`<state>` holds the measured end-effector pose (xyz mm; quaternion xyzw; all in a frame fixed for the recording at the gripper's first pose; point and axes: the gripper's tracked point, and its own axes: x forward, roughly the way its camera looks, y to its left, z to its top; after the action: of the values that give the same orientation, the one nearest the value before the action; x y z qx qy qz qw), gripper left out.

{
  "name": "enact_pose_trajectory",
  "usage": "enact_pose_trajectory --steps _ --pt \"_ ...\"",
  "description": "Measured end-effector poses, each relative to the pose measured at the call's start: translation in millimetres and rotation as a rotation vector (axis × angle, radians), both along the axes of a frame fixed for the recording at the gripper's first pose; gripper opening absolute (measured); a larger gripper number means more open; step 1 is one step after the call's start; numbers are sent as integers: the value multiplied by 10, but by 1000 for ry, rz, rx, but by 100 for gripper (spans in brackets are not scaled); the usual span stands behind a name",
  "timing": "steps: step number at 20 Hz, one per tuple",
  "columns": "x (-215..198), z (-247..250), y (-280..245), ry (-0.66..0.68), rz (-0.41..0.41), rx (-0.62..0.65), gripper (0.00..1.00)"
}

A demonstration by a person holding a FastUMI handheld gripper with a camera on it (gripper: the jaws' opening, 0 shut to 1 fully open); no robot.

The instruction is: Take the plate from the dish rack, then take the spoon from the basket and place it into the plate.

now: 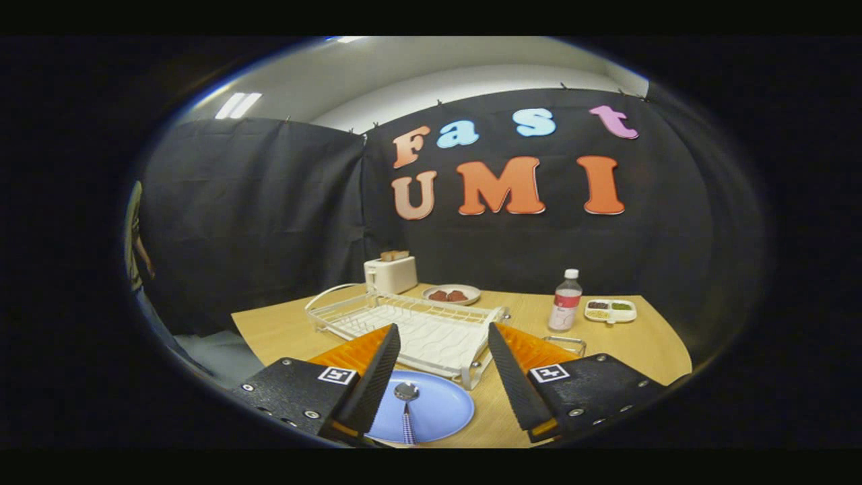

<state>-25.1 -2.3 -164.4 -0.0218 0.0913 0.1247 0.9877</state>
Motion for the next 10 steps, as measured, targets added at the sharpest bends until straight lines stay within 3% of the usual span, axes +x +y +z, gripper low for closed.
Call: enact_pose_trajectory --steps 10 --pt "-17 954 -317 -150 -247 -12 90"
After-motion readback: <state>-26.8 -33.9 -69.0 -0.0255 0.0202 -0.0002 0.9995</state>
